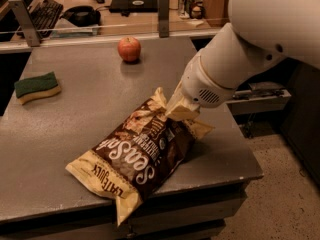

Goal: Move brown chip bag near apple

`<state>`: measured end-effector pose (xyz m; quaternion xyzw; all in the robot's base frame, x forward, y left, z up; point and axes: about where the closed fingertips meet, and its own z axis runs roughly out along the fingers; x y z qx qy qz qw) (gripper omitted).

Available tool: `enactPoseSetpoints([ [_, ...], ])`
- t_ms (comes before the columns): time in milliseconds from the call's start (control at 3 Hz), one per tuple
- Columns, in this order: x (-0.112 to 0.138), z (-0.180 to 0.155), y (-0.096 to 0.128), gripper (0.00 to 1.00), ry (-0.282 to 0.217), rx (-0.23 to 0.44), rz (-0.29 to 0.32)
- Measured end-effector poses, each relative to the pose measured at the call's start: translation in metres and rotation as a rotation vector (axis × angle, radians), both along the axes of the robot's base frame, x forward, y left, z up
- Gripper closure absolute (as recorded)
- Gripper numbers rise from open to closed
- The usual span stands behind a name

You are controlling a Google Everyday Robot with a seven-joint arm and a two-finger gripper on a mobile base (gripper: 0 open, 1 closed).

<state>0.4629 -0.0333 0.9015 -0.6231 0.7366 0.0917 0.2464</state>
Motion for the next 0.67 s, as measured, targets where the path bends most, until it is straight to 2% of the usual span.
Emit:
enactPoseSetpoints([
  [333, 0.003, 0.006, -0.004, 1.00, -0.029, 0.008, -0.001],
  [667, 0.043, 0.025, 0.001, 1.00, -0.150, -0.003, 0.059],
])
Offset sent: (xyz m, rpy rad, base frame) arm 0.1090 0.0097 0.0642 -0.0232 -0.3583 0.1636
